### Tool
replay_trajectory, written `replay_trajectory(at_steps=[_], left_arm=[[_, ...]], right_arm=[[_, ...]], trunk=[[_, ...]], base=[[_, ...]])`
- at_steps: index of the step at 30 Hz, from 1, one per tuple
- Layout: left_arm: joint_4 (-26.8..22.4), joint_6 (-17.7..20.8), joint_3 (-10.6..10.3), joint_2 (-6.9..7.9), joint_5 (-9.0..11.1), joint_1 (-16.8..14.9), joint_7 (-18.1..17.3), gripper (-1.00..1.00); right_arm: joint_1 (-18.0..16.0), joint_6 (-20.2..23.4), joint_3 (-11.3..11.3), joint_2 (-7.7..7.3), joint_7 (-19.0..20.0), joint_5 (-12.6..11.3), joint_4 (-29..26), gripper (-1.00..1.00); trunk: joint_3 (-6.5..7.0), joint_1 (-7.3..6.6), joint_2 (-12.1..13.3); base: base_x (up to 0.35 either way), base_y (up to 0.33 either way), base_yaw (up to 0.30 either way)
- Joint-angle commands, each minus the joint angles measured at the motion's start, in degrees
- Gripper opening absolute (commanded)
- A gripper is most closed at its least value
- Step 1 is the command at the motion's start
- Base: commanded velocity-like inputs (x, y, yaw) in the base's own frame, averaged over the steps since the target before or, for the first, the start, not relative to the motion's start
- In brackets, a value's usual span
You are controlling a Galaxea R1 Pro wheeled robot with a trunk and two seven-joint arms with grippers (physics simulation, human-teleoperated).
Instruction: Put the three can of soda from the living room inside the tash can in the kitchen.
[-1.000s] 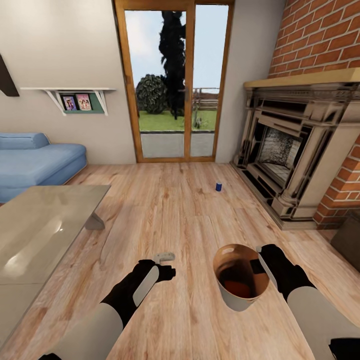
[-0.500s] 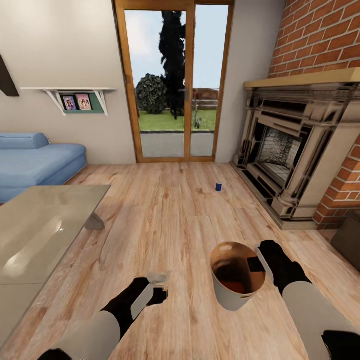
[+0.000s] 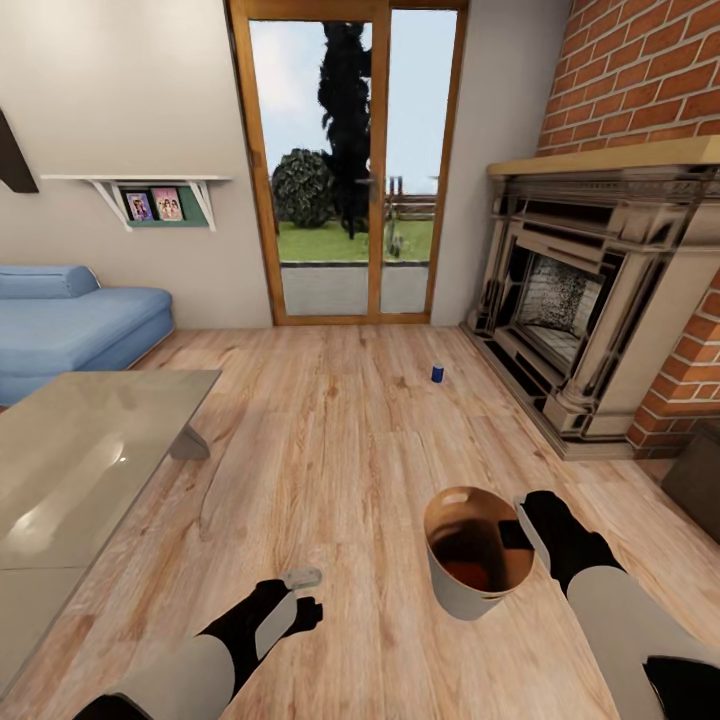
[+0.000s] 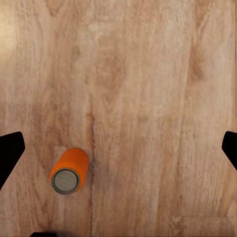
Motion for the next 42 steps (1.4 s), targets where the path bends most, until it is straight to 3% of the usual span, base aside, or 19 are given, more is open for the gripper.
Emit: replay_trajectory(at_steps=[1, 11, 17, 21, 33, 42], left_arm=[[0.0, -0.1, 0.0, 0.01, 0.0, 0.0, -0.2, 1.0], [0.1, -0.2, 0.2, 0.18, 0.2, 0.2, -0.8, 1.0], [0.2, -1.9, 0.3, 3.7, 0.5, 0.8, -3.0, 1.0], [0.2, -2.3, 0.4, 5.02, 0.5, 1.0, -5.4, 1.0], [0.6, -2.5, 0.4, 5.63, 0.5, 1.3, -6.4, 1.0], [6.1, -7.0, 0.4, 5.67, 0.6, 2.1, -6.7, 1.0]], right_arm=[[0.0, -0.1, 0.0, 0.02, 0.3, -0.6, 0.0, -1.0], [0.0, -0.3, 0.1, 0.04, 0.3, -0.6, 0.3, -1.0], [0.0, -0.3, 0.3, 0.33, 0.4, -0.6, 0.3, -1.0], [0.0, -0.2, 0.6, 0.52, 0.6, -0.6, 0.2, -1.0], [0.1, -0.1, 2.4, 0.65, 0.8, -0.7, 0.1, -1.0], [0.1, -0.1, 2.4, 0.69, 1.0, -0.8, 0.1, -1.0]], trunk=[[0.01, 0.0, 0.0], [0.01, 0.0, 0.0], [0.01, 0.0, 0.0], [0.01, 0.0, 0.0], [0.01, 0.0, 0.0], [0.01, 0.0, 0.0]], base=[[0.0, 0.0, 0.0], [0.0, 0.0, 0.0], [0.0, 0.0, 0.0], [0.0, 0.0, 0.0], [0.0, 0.0, 0.0], [0.0, 0.0, 0.0]])
